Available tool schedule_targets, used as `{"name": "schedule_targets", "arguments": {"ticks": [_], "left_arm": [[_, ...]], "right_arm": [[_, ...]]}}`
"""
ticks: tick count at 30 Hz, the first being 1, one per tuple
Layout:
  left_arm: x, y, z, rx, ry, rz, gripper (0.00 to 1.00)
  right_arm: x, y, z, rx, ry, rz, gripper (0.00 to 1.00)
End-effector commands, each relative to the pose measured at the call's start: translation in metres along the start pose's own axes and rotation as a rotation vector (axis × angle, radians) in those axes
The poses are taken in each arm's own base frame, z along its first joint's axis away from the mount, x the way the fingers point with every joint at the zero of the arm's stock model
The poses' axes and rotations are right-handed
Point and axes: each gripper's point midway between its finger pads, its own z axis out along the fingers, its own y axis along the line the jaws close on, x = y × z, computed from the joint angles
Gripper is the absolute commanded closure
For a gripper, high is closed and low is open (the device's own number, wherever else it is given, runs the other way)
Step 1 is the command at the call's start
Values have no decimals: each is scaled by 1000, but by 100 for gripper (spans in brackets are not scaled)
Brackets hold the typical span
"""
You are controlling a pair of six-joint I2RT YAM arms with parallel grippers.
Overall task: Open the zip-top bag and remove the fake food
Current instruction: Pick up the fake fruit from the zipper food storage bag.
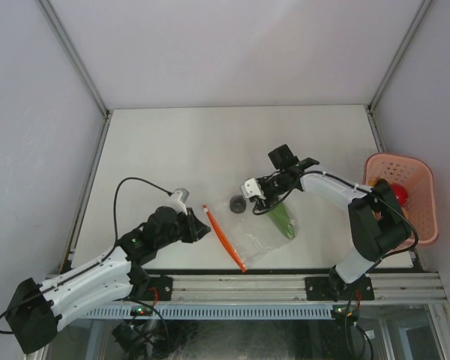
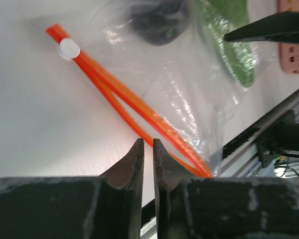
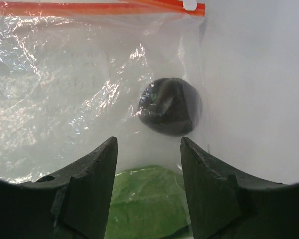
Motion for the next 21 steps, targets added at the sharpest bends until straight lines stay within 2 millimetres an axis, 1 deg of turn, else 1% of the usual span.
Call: {"name": "schedule_targets", "arguments": {"ticks": [1, 6, 8, 11, 13, 16, 21], "left_arm": [[-1, 0, 16, 9, -48, 19, 85], [8, -5, 34, 32, -13, 43, 84], [12, -3, 41, 20, 10, 55, 84], [15, -3, 50, 7, 32, 71, 83], [17, -3, 54, 5, 40, 75, 83], [19, -4, 60, 7, 47, 79, 80], [20, -7, 66, 21, 58, 97, 74]], "right_arm": [[-8, -21, 4, 49, -4, -173, 46], [-1, -34, 14, 72, 32, -217, 43], [1, -39, 20, 79, 58, -247, 41], [4, -40, 29, 60, 97, -295, 39], [5, -36, 36, 28, 104, -310, 39], [11, -23, 43, -37, 127, -329, 40], [21, -13, 48, -94, 154, -316, 42]]}}
